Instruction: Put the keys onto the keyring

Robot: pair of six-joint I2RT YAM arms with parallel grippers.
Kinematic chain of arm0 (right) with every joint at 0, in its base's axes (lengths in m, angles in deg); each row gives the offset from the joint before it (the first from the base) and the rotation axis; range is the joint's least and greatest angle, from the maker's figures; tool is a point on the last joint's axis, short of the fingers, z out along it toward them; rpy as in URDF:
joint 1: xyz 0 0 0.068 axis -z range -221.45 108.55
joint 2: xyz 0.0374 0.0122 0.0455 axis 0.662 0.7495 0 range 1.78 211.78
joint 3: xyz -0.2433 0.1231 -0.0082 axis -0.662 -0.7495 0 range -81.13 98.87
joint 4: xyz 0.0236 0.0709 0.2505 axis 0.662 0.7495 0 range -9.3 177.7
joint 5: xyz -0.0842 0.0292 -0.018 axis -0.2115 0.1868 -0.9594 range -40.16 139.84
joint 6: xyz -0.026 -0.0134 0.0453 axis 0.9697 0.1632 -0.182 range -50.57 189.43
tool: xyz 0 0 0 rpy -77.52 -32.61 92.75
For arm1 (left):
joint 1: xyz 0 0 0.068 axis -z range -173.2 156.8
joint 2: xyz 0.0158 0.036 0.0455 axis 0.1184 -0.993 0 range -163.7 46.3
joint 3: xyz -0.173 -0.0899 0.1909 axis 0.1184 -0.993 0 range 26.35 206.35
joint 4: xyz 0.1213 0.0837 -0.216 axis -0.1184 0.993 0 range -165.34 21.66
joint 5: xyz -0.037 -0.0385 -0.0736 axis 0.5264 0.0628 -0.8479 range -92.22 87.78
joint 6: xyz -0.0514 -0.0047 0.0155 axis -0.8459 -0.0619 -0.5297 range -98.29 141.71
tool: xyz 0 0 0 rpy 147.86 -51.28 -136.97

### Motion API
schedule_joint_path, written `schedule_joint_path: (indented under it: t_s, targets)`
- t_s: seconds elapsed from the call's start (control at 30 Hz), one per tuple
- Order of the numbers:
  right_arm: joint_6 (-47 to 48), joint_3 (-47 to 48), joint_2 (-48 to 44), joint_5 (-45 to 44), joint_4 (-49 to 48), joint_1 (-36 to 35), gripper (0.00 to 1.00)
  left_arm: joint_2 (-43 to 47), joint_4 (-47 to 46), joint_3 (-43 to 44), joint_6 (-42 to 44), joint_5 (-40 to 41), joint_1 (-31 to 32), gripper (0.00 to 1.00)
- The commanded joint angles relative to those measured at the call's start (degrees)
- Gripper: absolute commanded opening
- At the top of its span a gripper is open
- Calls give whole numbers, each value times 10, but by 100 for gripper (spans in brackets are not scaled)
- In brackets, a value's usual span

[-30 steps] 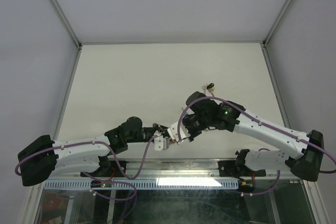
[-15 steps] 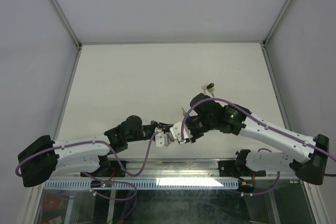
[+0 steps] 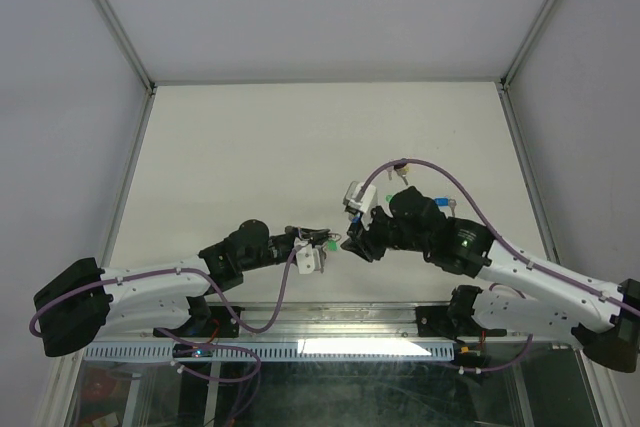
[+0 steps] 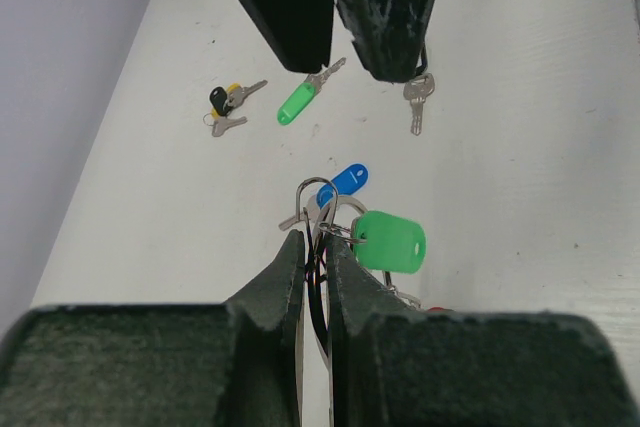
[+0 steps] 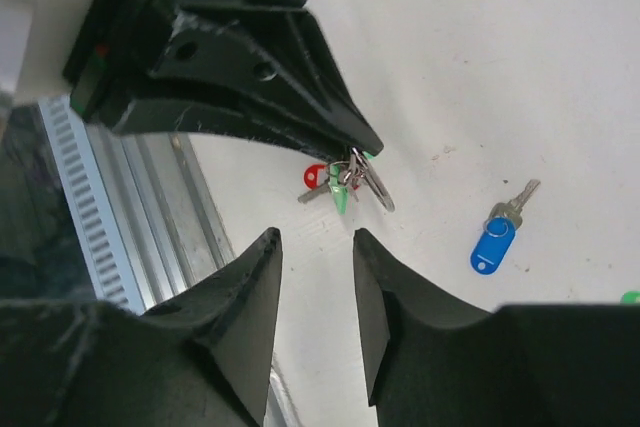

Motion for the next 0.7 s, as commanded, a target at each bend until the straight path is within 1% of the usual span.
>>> schedule_joint_path:
  t_s: [0.0,0.07,0.17,0.23,0.47,0.67]
  targets:
    - [-253,7,-22,-104,-57,-2,40,3,-52,10,-14,23,-3,0]
    - [-308,17,-14,-110,-45,-2,42,1,-55,10,-16,29,-3,0]
    - [-357,29,5,-119,-38,-2,43,-2,-56,12,-21,35,-2,0]
    - [-373,32,15,-125,-43,-2,43,-2,-59,11,-23,37,-3,0]
    - [-384,7,18,-152,-97,-2,41,1,-60,10,-25,40,-3,0]
    - [-373,-2,35,-180,-113,-2,40,2,-61,10,-25,32,-3,0]
